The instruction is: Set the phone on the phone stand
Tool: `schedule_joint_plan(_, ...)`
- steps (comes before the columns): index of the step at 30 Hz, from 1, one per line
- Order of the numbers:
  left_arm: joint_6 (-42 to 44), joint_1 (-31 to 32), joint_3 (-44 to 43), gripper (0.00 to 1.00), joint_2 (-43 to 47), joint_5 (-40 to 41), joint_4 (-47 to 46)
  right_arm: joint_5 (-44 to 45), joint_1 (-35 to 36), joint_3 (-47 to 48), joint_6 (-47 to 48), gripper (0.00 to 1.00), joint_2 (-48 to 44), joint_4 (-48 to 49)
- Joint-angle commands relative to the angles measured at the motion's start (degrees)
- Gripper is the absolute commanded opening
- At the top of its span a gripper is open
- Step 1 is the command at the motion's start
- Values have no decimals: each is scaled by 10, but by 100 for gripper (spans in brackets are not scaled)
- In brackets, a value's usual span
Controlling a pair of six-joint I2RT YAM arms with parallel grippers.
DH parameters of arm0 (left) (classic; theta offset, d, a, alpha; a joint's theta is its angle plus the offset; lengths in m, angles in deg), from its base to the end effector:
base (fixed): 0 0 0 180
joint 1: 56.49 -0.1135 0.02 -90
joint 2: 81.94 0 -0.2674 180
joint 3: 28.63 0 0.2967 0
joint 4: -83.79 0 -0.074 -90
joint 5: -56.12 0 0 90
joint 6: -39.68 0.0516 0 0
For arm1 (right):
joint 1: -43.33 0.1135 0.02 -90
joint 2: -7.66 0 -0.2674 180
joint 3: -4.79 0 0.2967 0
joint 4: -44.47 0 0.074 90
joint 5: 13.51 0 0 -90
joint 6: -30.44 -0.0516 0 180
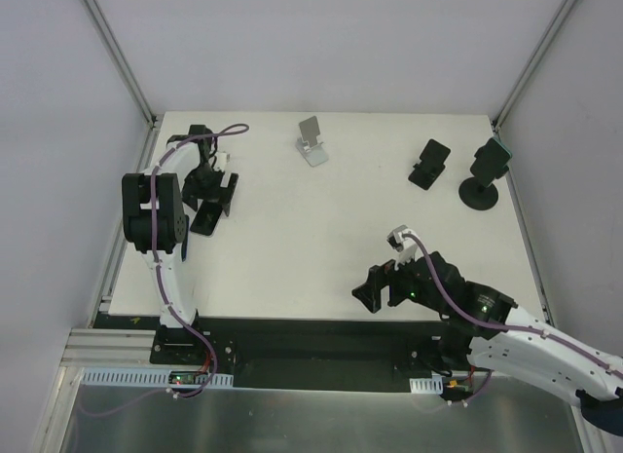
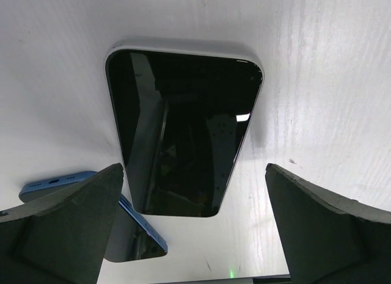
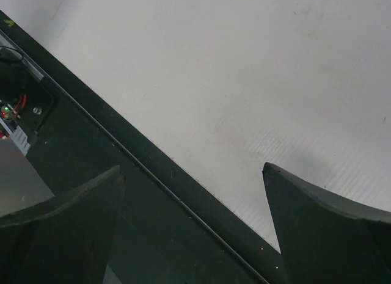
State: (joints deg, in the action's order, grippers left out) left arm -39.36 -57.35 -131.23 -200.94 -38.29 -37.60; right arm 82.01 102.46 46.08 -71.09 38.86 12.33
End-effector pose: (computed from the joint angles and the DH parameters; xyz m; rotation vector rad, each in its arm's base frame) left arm 0.4667 0.0030 0.1424 0.2674 2.8603 -0.0711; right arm 0.1067 0.1688 0.2569 -0.7560 1.8768 0.7085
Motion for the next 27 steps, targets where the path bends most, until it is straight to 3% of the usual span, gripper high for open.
schedule_joint_plan(1, 21, -5, -21, 99, -18, 18, 18, 22, 3, 13, 14, 96, -19, -38)
schedule_joint_plan(13, -4, -5, -3, 96, -29, -10, 12, 68, 4, 41, -8, 96, -2, -33)
schedule_joint_plan(16, -11, -2, 8, 76, -33, -18, 11, 86, 3, 53, 8, 96, 12, -41)
schedule_joint_plan(17, -12, -2, 15, 60, -33, -22, 11, 87, 3, 62, 25, 96, 17, -43)
schedule_joint_plan(20, -19, 1, 26, 39, -30, -36, 11, 85, 2, 82, 48, 96, 44, -46)
schedule_joint_plan(22, -21, 2, 29, 30, -27, -51, 11, 106, 3, 91, 42, 96, 69, -59)
schedule_joint_plan(23, -23, 7, 31, 21, -25, -58, 11, 111, -2, 99, 40, 96, 79, -62)
schedule_joint_plan(26, -32, 7, 34, 10, -17, -76, 11, 82, -27, 115, 43, 96, 126, -69)
schedule_joint_plan(27, -38, 27, 34, 0, -14, -76, 11, 60, -37, 125, 41, 96, 139, -72)
